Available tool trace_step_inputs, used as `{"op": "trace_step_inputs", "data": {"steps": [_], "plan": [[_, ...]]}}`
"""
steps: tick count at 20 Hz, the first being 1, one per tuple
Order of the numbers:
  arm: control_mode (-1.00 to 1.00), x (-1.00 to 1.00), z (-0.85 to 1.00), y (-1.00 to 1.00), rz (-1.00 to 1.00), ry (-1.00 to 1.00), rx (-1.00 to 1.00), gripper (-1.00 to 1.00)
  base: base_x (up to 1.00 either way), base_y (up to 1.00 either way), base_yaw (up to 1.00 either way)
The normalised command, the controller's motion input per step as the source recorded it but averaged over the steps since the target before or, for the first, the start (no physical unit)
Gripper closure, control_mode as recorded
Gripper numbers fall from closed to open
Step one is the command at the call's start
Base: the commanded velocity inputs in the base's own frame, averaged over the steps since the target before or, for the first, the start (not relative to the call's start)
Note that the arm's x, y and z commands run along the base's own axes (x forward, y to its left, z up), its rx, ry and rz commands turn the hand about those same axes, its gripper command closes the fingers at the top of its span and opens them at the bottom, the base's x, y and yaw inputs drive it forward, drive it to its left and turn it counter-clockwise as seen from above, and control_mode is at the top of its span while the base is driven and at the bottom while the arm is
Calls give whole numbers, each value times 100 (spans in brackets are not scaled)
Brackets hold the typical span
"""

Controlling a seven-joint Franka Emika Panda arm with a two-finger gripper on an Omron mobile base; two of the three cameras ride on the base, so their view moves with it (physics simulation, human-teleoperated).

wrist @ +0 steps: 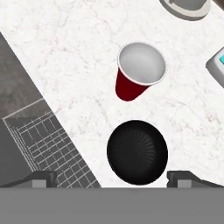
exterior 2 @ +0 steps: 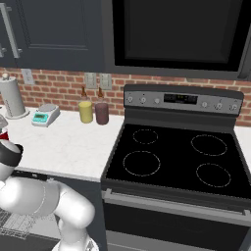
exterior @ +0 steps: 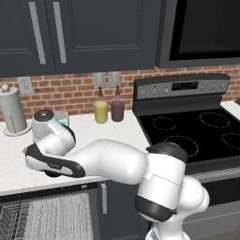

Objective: Pick up the cup and bowl from the counter, place them in the dishwasher, and close the dishwasher door.

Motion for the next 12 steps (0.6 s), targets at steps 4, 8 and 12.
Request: {"op": "trace_step_inputs", "data": {"steps": [4, 8, 12], "plan": [[-100, 19, -5, 23, 0, 0, 0, -100, 0, 0, 0], [-100, 23, -9, 27, 0, 0, 0, -100, 0, 0, 0], [-100, 13, -4, 4, 0, 0, 0, -100, 0, 0, 0]]}}
